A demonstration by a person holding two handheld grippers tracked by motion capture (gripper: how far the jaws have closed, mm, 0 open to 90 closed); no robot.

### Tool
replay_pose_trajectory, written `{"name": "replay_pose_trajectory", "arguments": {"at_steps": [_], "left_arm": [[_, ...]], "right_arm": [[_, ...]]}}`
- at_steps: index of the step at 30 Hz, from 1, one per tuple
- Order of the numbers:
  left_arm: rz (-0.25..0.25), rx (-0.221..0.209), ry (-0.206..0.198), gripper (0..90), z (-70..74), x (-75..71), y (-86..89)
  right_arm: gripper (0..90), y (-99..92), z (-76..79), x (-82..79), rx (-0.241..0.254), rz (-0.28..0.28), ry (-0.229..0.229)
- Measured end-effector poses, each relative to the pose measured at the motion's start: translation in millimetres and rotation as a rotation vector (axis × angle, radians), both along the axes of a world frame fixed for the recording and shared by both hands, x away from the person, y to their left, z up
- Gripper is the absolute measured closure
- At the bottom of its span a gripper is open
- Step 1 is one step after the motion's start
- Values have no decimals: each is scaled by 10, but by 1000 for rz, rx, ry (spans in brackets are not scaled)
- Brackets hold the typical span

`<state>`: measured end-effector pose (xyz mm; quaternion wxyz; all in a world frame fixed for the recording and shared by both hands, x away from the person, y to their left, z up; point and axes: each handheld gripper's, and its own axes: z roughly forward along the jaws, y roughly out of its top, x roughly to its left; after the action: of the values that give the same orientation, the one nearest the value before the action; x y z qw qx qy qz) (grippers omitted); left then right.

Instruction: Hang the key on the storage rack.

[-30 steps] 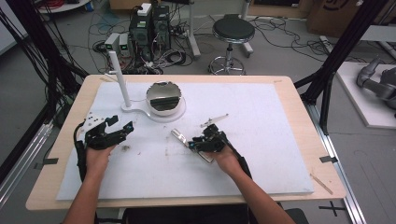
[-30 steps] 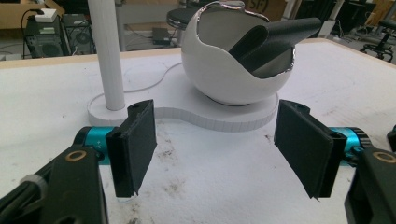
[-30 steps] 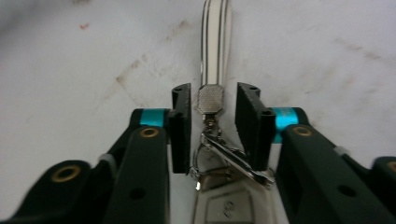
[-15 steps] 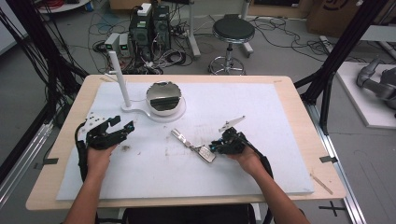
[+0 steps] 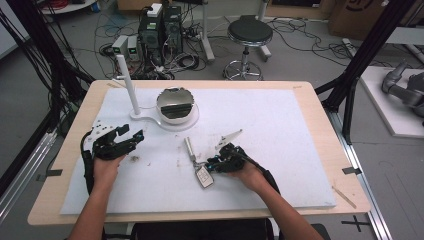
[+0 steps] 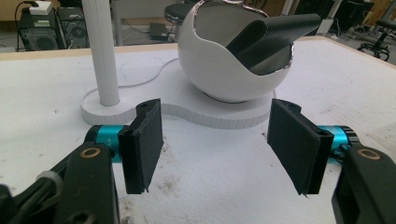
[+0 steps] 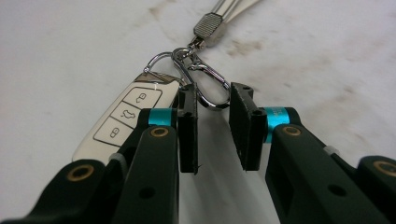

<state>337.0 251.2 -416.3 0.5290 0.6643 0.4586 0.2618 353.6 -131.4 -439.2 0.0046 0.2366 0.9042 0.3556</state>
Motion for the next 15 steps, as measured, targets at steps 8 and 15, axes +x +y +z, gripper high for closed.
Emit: {"name": "replay_pose_trajectory", "arguments": {"at_steps": [8,15], "left_arm": [[3,-2,6,359,0,-7,-8],[-27,-17,55,347,-21,15,-109]], "right_arm": [[806,283,-22,-78,12,38,-14],[673,173,32,-82,35,16,-25]]}}
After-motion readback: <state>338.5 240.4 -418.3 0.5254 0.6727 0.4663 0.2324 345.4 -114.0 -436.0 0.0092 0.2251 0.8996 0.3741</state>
